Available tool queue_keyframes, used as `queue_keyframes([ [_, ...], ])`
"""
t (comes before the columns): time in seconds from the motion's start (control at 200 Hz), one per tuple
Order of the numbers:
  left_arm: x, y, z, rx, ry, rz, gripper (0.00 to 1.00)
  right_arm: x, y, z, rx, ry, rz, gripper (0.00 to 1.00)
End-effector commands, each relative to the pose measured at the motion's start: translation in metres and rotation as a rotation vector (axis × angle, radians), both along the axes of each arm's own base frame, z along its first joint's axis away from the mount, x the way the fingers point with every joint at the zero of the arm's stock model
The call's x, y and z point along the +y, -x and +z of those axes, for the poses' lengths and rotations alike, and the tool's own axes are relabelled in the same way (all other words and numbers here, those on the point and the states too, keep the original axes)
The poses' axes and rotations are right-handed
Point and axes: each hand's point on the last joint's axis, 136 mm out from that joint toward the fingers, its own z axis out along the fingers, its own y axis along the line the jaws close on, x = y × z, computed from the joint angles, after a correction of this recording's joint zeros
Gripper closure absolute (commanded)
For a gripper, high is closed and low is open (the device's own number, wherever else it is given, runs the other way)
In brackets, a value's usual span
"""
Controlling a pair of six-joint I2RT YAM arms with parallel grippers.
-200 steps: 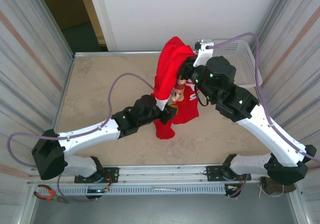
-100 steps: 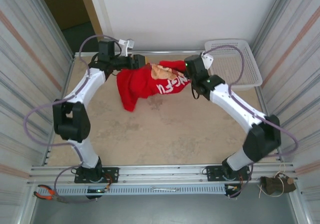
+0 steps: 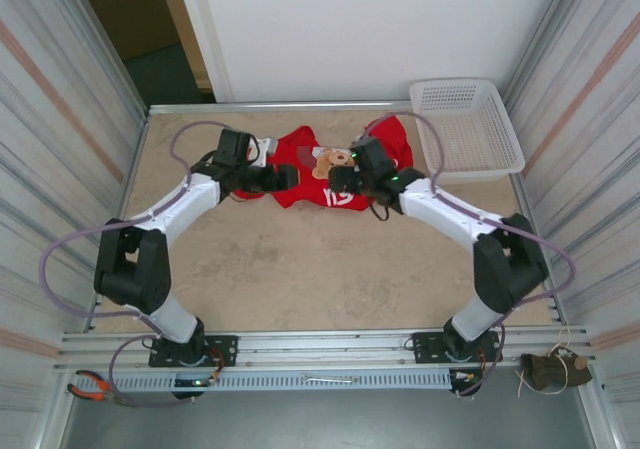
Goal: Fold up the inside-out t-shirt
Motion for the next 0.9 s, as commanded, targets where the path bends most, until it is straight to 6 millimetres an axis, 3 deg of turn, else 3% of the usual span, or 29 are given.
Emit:
queue_keyframes([
  [0.0,0.019,-0.004,-0.041,0.031,-0.158,0.021,0.25,0.035,0.005,-0.032,0.018,0.096,0.199,0.15],
  [0.11,0.023,-0.015,-0.06,0.049,-0.222,0.019,0.25,0.045,-0.008,-0.06,0.051,0.167,0.21,0.14],
  [0.205,0.021,-0.025,-0.073,0.063,-0.243,0.01,0.25,0.042,-0.024,-0.078,0.056,0.214,0.172,0.14],
  [0.381,0.013,-0.042,-0.093,0.094,-0.246,0.005,0.25,0.033,-0.049,-0.096,0.084,0.199,0.107,0.22],
  [0.416,0.011,-0.045,-0.097,0.096,-0.25,0.004,0.27,0.032,-0.052,-0.099,0.096,0.19,0.104,0.3],
  [0.446,0.01,-0.049,-0.099,0.099,-0.253,0.006,0.29,0.032,-0.054,-0.099,0.102,0.177,0.106,0.43],
  [0.481,0.008,-0.052,-0.102,0.102,-0.25,0.002,0.38,0.03,-0.055,-0.1,0.116,0.161,0.111,0.7],
  [0.536,0.004,-0.055,-0.103,0.103,-0.242,-0.016,0.61,0.029,-0.053,-0.094,0.125,0.134,0.125,1.0],
  [0.621,0.0,-0.053,-0.095,0.098,-0.23,-0.047,1.0,0.023,-0.047,-0.079,0.121,0.111,0.145,1.0],
  [0.691,-0.002,-0.044,-0.079,0.088,-0.203,-0.067,1.0,0.017,-0.035,-0.057,0.115,0.068,0.169,1.0],
  [0.736,-0.005,-0.036,-0.059,0.067,-0.161,-0.079,1.0,0.014,-0.024,-0.041,0.116,0.029,0.197,1.0],
  [0.897,-0.02,0.019,0.01,0.032,-0.031,-0.147,1.0,0.007,0.028,0.021,0.12,-0.085,0.327,1.0],
])
